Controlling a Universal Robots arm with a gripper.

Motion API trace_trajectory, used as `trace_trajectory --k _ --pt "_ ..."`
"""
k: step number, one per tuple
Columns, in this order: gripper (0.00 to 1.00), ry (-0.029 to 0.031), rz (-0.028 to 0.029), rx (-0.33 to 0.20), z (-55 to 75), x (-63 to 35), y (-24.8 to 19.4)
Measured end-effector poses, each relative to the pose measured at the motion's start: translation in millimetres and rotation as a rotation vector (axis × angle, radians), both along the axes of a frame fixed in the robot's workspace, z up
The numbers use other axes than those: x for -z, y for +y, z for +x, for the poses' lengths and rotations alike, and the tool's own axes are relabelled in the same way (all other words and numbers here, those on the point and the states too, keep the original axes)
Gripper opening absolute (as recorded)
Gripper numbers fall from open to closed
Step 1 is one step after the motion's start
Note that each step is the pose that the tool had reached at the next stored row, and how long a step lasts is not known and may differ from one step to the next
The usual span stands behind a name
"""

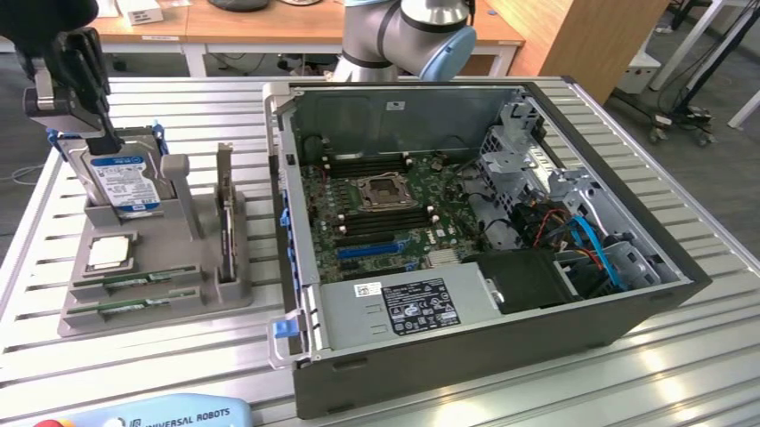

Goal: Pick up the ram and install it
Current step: 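Pick up the ram and move it above insertion slot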

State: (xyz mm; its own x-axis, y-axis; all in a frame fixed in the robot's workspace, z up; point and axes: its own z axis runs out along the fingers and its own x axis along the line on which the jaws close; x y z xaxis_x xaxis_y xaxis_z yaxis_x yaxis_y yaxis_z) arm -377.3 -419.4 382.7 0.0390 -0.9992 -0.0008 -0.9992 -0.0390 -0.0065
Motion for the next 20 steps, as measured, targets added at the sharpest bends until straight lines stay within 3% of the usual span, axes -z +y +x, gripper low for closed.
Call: trace_trajectory --k 20 --pt "0.10 0.0005 -0.0001 0.000 -1.6 5.0 1.9"
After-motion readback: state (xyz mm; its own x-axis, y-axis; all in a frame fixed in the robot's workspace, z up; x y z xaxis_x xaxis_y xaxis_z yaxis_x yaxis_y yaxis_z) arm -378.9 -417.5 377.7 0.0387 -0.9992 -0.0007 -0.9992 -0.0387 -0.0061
